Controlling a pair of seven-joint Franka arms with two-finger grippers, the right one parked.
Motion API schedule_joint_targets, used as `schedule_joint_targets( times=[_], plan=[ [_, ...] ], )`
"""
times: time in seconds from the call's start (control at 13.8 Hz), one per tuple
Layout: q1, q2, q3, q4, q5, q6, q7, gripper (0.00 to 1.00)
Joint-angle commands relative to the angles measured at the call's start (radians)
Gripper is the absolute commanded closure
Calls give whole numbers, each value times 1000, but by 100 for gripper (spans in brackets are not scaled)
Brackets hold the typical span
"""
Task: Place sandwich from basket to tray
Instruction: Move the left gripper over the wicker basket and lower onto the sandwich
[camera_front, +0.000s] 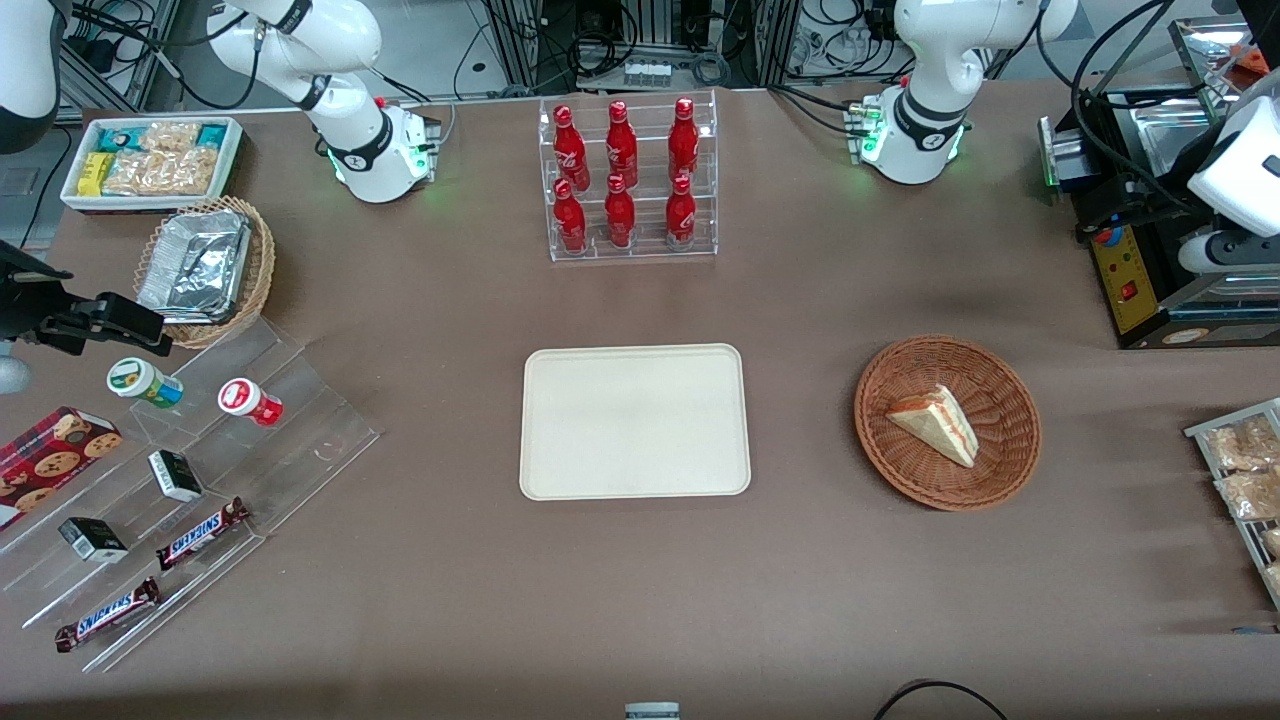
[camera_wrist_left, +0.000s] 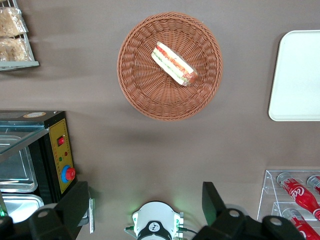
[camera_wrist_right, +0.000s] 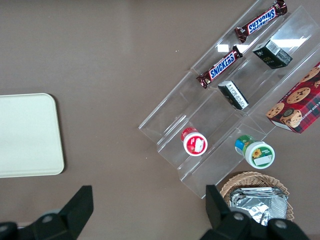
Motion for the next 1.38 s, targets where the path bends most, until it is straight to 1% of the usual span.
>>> schedule_joint_targets(
  times=[0.0, 0.22, 0.36, 0.44, 0.58, 0.65, 0.95, 1.09, 1.16, 1.31],
  plan=[
    [6, 2, 1, 21, 15, -20, 13, 0],
    [7, 24, 7, 13, 28, -27, 5, 0],
    [32, 54, 7, -5, 32, -8, -44, 0],
    [44, 62, 7, -39, 32, 43, -68, 0],
    [47, 64, 7, -178, 31, 211, -183, 0],
    [47, 62, 7, -250, 17, 303, -237, 0],
    [38, 59, 4, -471, 5, 564, -413, 0],
    [27, 70, -1, -537, 0, 679, -528, 0],
    [7, 82, -1, -565, 0, 722, -564, 0],
    [-28, 105, -1, -605, 2, 787, -703, 0]
  ],
)
